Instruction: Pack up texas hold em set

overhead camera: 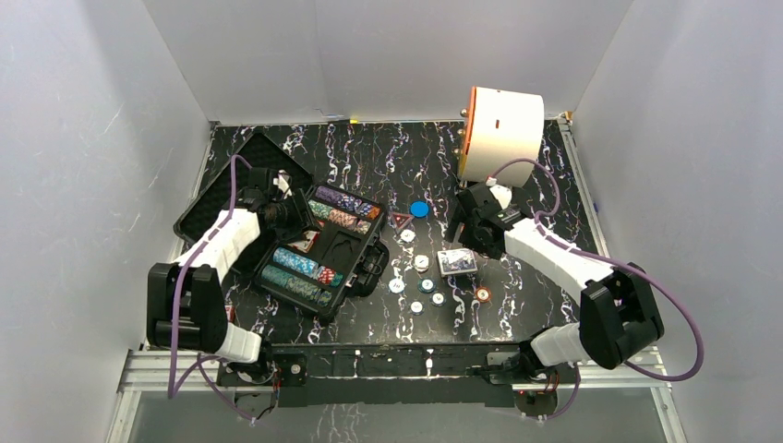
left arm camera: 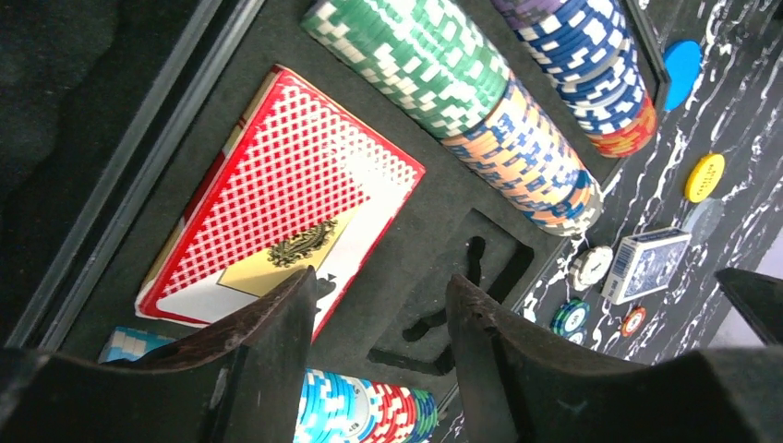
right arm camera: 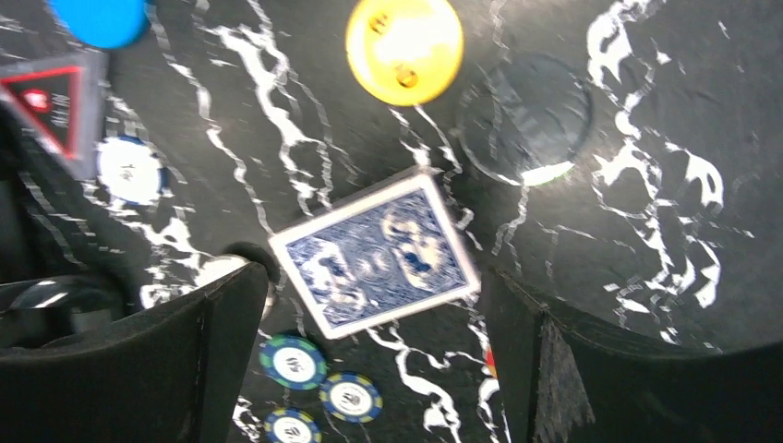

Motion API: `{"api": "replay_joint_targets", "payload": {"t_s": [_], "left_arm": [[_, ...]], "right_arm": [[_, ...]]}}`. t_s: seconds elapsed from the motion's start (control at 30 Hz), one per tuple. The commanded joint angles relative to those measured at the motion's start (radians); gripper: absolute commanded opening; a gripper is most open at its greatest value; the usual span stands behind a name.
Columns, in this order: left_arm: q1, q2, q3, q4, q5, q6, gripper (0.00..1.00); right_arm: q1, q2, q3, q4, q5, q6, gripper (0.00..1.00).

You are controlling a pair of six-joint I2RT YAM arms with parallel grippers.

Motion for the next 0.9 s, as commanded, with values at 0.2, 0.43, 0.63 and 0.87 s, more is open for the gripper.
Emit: {"api": "replay_joint_targets", "payload": {"t_s": [0.2, 0.43, 0.63, 0.87], "left_arm": [[-0.007, -0.112, 0.061, 0.051, 0.403, 0.011, 0.68], [-0.017, -0.187, 0.028, 0.116, 0.480, -0.013, 0.81], [-0.021, -0.239, -0.007, 0.135, 0.511, -0.028, 0.82], [-0.023, -0.296, -0.035, 0.159, 0.509, -0.046, 0.82]], "right_arm": [[0.001, -0.044, -0.057, -0.126, 0.004, 0.314, 0.97], [0.006, -0.033, -0.066, -0.024, -0.017, 0.571, 0.98], [0.005, 0.055, -0.055, -0.021, -0.049, 0.710, 0.98], [0.004, 0.132, -0.036, -0.061, -0.010, 0.797, 0.95]]}}
